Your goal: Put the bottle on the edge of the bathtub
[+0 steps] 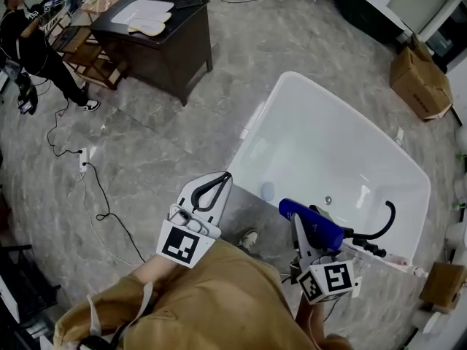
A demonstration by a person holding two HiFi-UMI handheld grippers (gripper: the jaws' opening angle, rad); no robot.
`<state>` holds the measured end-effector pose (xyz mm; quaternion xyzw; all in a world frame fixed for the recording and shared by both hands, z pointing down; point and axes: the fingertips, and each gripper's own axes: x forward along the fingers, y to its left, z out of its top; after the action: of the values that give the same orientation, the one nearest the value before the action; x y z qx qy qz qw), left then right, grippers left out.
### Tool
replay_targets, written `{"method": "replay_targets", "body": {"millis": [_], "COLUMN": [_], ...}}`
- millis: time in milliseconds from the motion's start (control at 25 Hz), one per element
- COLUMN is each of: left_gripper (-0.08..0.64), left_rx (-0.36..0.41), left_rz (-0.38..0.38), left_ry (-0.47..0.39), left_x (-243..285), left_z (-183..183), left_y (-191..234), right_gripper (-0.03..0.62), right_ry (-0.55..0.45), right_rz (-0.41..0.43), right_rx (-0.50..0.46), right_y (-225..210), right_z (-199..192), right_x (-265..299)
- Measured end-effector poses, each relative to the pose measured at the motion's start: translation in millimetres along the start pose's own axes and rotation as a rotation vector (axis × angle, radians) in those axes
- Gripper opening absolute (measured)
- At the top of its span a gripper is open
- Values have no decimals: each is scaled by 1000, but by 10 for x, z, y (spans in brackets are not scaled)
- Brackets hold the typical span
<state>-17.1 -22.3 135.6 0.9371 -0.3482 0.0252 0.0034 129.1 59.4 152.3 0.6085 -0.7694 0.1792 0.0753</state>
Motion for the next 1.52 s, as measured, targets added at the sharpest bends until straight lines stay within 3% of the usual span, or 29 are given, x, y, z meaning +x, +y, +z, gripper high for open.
{"method": "replay_targets", "body": {"millis": [560,1040,1520], "left_gripper": [8,8,8], "left_rx": [12,11,-55], "left_rz": [124,147,109], "left_ry": [39,63,152], "left_x": [-105,-311,-127], "left_z": [-17,-114,-647], "left_y": [-212,-51,88], "right_gripper": [166,167,166], "right_ry": [14,13,96], "right_rz": [142,125,76], "right_rx": [-58,-95,-98], "right_y": [-165,-89,-144], "right_z": [17,-34,-422], "right_x": [91,234,589]}}
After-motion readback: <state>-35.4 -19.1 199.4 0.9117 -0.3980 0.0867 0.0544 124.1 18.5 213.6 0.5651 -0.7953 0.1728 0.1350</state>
